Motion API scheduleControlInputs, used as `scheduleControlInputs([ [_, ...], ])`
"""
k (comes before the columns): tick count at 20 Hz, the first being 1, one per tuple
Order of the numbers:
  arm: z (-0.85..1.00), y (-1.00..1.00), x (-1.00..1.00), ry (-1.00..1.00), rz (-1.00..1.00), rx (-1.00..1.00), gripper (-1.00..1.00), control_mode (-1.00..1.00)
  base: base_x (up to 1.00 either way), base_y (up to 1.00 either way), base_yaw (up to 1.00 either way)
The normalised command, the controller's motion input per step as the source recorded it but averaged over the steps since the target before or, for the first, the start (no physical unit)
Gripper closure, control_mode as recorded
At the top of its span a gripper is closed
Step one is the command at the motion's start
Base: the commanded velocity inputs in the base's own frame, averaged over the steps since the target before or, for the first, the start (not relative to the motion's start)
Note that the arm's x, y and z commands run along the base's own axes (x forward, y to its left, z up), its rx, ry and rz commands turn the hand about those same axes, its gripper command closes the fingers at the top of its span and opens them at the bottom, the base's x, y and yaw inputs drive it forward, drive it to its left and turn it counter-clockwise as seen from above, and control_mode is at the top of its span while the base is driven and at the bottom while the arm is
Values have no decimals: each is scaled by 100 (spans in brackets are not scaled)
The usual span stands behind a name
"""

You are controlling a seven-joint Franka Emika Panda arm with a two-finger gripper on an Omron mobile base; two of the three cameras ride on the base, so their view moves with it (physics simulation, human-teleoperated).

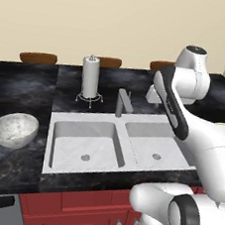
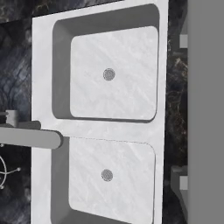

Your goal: Place the bowl in the left basin and the bowl in the right basin of the sink.

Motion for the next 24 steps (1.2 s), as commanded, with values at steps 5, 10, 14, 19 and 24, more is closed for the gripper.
scheduleControlInputs([
  [5,0,-38,0,0,0,0,-100,-100,0,0,0],
  [10,0,-40,0,0,0,0,-100,-100,0,0,0],
  [14,0,-42,0,0,0,0,-100,-100,0,0,0],
  [19,0,-44,0,0,0,0,-100,-100,0,0,0],
  [24,-2,-48,0,0,0,0,-100,-100,0,0,0],
])
